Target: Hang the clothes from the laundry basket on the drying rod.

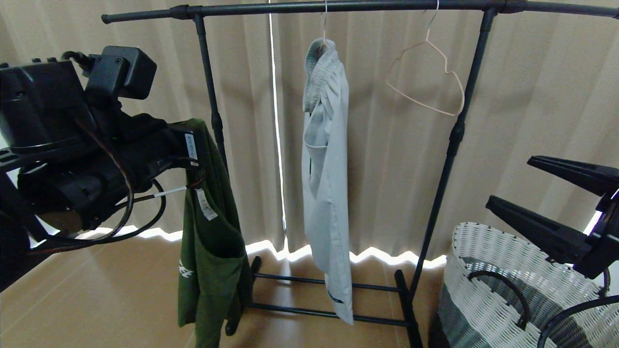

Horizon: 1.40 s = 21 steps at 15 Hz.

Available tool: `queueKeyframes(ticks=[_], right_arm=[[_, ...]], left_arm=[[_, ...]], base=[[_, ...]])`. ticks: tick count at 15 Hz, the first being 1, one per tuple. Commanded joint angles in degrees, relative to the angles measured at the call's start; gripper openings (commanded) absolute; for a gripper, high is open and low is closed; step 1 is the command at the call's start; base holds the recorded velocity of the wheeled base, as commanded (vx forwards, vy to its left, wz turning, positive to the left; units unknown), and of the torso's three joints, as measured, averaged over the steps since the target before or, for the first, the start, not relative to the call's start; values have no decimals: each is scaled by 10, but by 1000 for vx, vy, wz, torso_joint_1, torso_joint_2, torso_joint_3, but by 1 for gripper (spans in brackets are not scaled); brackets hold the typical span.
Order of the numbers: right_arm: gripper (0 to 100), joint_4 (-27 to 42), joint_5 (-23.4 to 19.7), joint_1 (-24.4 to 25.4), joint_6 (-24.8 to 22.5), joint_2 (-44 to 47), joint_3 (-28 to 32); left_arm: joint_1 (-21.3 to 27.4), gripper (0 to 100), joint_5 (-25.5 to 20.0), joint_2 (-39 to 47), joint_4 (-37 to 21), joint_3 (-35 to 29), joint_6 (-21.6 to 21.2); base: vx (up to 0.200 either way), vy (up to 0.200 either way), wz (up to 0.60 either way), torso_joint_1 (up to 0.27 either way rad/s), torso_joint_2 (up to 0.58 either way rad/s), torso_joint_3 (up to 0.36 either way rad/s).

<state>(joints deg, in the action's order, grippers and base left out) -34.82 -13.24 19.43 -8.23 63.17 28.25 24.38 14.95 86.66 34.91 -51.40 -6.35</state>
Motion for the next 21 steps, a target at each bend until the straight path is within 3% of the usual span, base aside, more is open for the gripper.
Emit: queueKeyframes(ticks=[1,3,10,14,21], right_arm=[[100,24,8,-42,-14,3,-2],[100,55,31,-72,-35,1,-6],[100,51,149,-87,-43,-1,-72],[100,26,149,-88,-46,-17,-88],[100,2,146,-87,-45,-33,-133]], left_arm=[[-2,0,-1,-37,0,25,-2],[-7,0,-2,-72,-2,53,-2],[-21,0,-3,-126,-5,99,-3],[-70,0,-3,-140,-5,104,-7],[-86,0,-3,-149,-7,111,-10]], base=[[0,0,0,0,0,0],[0,0,0,0,0,0],[0,0,0,0,0,0],[0,0,0,0,0,0],[0,0,0,0,0,0]])
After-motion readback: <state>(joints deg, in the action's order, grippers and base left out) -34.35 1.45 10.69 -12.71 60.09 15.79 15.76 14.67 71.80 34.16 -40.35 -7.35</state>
